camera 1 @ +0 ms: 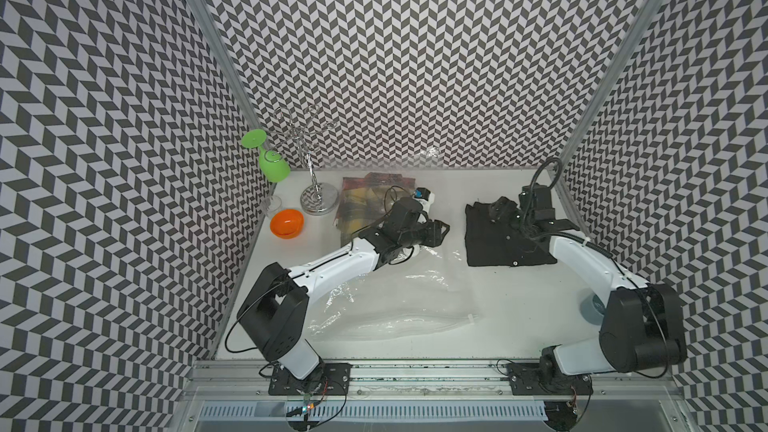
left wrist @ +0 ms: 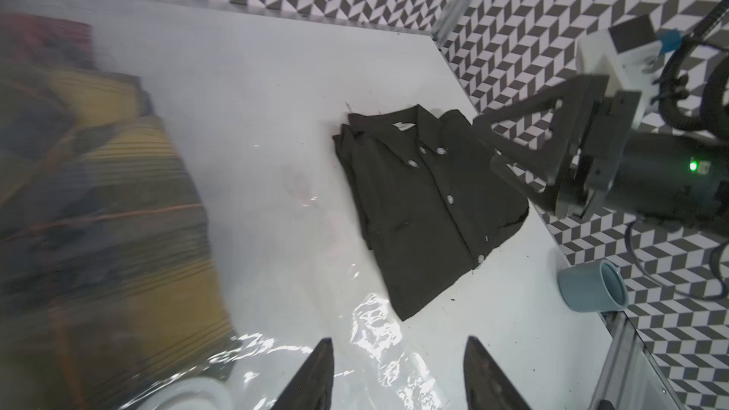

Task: Place the folded shirt into the vacuum bag
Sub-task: Move the shirt at the center of the board, then pick up the shirt from the center of the board.

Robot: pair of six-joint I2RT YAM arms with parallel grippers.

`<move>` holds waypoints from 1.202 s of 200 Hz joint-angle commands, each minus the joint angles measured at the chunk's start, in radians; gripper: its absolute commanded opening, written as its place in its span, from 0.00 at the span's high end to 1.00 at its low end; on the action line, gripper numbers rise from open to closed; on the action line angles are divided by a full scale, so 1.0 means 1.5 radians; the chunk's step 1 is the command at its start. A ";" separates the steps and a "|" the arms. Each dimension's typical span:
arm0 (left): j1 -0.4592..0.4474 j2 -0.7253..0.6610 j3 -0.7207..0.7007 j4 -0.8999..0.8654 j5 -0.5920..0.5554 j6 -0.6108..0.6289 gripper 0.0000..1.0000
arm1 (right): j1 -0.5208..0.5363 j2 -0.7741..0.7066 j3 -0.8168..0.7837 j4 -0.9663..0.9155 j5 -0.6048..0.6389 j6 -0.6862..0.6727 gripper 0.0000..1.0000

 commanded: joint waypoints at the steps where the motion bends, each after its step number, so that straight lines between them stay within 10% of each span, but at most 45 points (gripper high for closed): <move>1: -0.028 0.047 0.039 -0.025 0.025 0.020 0.46 | -0.005 0.045 0.001 -0.028 0.094 -0.035 0.16; 131: 0.016 0.021 0.020 -0.013 0.022 0.030 0.46 | 0.125 0.147 -0.128 0.123 -0.190 0.098 0.21; 240: -0.067 0.236 0.222 -0.041 0.097 0.056 0.46 | -0.083 -0.090 -0.164 -0.053 0.006 -0.006 0.09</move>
